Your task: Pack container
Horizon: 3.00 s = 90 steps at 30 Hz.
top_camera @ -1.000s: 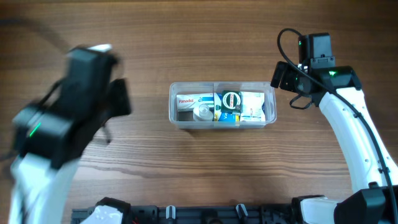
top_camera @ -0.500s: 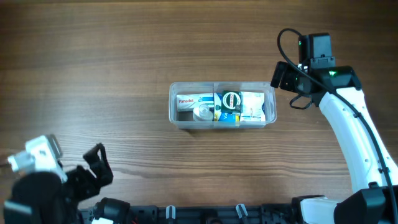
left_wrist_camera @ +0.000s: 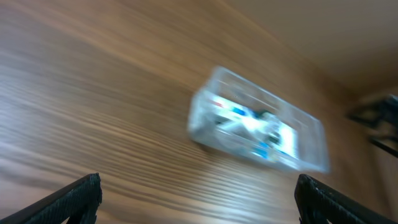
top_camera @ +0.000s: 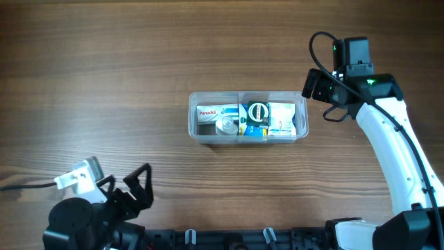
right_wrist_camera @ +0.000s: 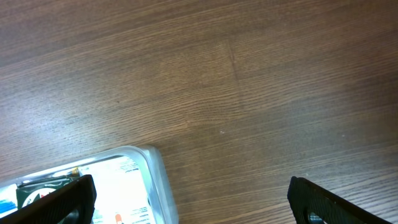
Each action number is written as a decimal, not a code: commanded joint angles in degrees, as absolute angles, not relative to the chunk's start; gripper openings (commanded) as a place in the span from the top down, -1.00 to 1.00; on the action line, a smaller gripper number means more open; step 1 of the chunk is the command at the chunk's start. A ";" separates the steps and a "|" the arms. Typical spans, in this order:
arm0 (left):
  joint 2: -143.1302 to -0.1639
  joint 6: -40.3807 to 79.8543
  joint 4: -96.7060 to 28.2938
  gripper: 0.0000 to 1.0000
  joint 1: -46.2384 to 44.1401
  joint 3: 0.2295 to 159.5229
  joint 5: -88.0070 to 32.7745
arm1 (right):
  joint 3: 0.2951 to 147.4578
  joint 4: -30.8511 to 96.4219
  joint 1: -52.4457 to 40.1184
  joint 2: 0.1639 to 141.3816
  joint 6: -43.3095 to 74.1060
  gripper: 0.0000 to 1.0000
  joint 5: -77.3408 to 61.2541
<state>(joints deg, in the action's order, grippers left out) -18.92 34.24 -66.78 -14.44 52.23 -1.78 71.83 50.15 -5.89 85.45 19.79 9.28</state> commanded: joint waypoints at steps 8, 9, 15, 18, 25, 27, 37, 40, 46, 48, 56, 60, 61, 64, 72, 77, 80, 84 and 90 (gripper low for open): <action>-18.72 34.24 -67.11 -1.00 -13.98 52.27 4.51 | 72.38 49.98 -5.65 86.11 19.55 -1.00 10.11; -18.72 32.62 -67.02 -1.00 -13.98 52.23 4.62 | 72.38 49.98 -5.65 86.11 19.55 -0.99 10.11; -18.61 26.17 -62.96 -1.00 -14.02 50.52 5.39 | 72.38 49.98 -5.65 86.11 19.55 -0.99 10.11; -18.04 22.39 -56.75 -0.99 -13.28 46.00 5.48 | 72.38 49.98 -5.65 86.11 19.53 -0.99 10.11; -10.20 21.69 -41.50 -1.00 -1.63 29.74 -5.76 | 72.38 49.98 -5.65 86.11 19.55 -0.99 10.11; -7.81 21.58 -37.87 -0.99 0.60 25.56 -9.08 | 72.38 49.98 -5.65 86.11 19.55 -0.99 10.11; -0.14 21.61 -31.62 -0.99 1.34 12.05 -10.85 | 72.38 49.98 -5.65 86.11 19.53 -1.00 10.11; -0.14 21.58 -31.38 -1.00 1.34 10.70 -10.41 | 72.38 49.98 -5.65 86.11 19.57 -0.99 10.11; -0.14 21.65 -28.01 -0.99 1.34 8.14 -10.48 | 72.38 49.98 -5.65 86.11 19.55 -0.99 10.11; -0.14 21.63 -27.86 -1.00 1.34 8.14 -10.46 | 72.38 49.98 -5.65 86.11 19.55 -1.00 10.11; -0.16 21.61 -28.62 -1.00 1.34 8.14 -10.46 | 72.38 49.95 -5.65 86.11 19.55 -1.00 10.11; -0.16 21.61 -28.62 -0.99 1.34 8.14 -10.46 | 72.38 49.98 -5.65 86.11 19.55 -0.99 10.11; -0.16 21.61 -28.62 -0.99 1.34 8.14 -10.46 | 72.38 49.98 -5.65 86.11 19.57 -0.99 10.11; -0.16 21.61 -28.62 -0.99 1.34 8.14 -10.46 | 72.38 49.95 -5.65 86.11 19.55 -1.00 10.11; -0.16 21.61 -28.64 -1.00 1.34 8.14 -10.46 | 72.38 49.98 -5.65 86.11 19.55 -0.99 10.11; -0.16 21.61 -28.64 -1.00 1.34 8.14 -10.46 | 72.25 50.04 -5.65 85.32 19.59 -1.00 10.09; -0.16 21.61 -28.64 -1.00 1.34 8.14 -10.46 | 71.59 50.02 -5.65 80.77 19.57 -0.99 10.09; -0.16 21.61 -28.64 -0.99 1.34 8.14 -10.46 | 71.55 50.00 -5.65 73.03 19.55 -1.00 10.11; -0.16 21.61 -28.64 -1.00 1.34 8.14 -10.46 | 70.76 50.83 -5.65 60.42 19.11 -1.00 12.78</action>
<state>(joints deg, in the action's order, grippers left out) -0.84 22.92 -28.69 0.89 8.45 -9.56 71.61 50.68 -5.89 66.28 19.79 9.50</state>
